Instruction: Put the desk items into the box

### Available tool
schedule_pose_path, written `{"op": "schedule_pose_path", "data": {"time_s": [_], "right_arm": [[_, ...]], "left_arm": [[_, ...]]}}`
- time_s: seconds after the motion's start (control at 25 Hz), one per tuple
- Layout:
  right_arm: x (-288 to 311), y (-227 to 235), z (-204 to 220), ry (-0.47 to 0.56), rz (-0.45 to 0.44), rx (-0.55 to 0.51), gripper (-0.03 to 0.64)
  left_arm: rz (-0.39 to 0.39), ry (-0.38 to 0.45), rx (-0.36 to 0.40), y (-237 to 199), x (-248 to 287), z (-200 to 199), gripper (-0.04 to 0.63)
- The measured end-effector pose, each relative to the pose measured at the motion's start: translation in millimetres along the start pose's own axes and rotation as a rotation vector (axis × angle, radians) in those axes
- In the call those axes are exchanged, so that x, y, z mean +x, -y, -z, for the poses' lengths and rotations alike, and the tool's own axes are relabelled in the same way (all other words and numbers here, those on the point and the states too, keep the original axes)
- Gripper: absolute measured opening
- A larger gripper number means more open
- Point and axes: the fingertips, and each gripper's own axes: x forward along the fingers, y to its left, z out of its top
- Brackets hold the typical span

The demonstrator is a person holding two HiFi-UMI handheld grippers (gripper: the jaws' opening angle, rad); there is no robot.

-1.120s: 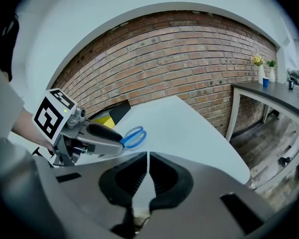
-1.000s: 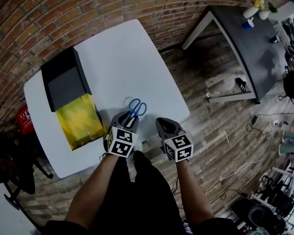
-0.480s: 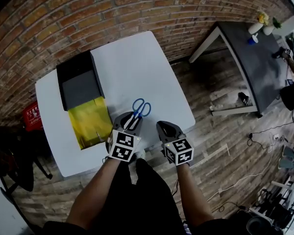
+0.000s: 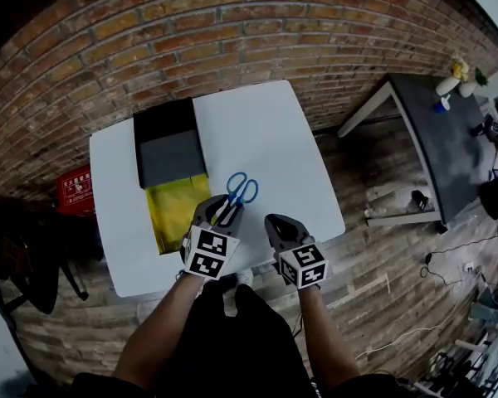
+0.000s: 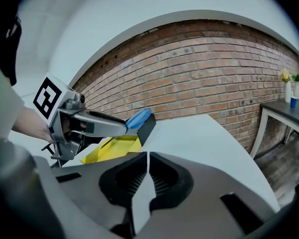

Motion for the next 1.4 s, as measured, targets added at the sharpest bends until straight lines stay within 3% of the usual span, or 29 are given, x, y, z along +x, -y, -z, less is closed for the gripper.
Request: {"op": "schedule_pose_path", "data": {"time_s": [0.68,1.4], "right_arm": [[38.7,-68.6,-13.3,-0.010,-0.114,-0.074,0.025],[47.4,-73.9,-5.3,-0.049,-0.082,-0.063,0.025]], "left_arm": [[-0.123,-0.020,-0.023,-81.0,-58.8,38.8,0.156],[-0.075,-0.202,-0.034,-116.8,-43.6,108.2,0.156]]}}
